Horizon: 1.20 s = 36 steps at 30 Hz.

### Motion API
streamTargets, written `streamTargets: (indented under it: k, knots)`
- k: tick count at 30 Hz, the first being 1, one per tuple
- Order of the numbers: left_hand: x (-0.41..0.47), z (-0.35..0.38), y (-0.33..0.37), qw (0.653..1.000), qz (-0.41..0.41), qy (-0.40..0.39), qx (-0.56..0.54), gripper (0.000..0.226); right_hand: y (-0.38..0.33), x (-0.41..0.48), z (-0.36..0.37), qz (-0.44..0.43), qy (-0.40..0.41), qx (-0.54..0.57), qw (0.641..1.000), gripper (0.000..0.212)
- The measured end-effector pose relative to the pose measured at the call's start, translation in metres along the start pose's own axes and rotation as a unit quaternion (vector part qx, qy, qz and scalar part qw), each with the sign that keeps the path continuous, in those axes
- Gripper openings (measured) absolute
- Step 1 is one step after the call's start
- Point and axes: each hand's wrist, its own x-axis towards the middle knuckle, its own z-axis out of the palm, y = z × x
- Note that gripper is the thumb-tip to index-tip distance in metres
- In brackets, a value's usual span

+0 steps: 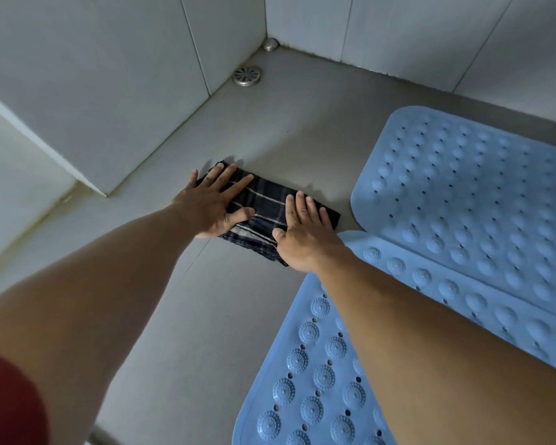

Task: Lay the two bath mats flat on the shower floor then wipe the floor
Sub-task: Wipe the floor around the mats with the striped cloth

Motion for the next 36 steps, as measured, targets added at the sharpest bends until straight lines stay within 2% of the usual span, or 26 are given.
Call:
streamTargets:
  k: [6,17,28,31,33,36]
  knots:
    - [0.007,-0.001,-0.001,1.0,-0.001,-0.001,-0.009,0.086,0.0,0.006,-0.005,0.006,-0.013,-0.005,1.0,0.068]
    - [0.005,-0.023,0.006,0.992,-0.016,-0.115,0.047,0.096,-0.007,-0.001,-0.004,0.019,-0.029,0.014,0.999,0.072]
    - [0.057,-0.032,-0.01,0.995,0.026,-0.087,0.032,0.085,0.005,0.038,-0.026,0.044,-0.015,-0.012,0.999,0.065]
    - [0.068,-0.037,-0.009,0.995,0.023,-0.093,0.031,0.082,-0.003,0.038,-0.031,0.077,-0.002,-0.015,0.997,0.067]
    - [0.076,-0.04,-0.006,0.995,0.024,-0.093,0.031,0.082,-0.016,0.036,-0.03,0.113,0.036,-0.012,0.993,0.067]
    - [0.088,-0.045,-0.004,0.995,0.03,-0.091,0.024,0.082,-0.032,0.04,-0.031,0.157,0.042,0.056,0.985,0.069]
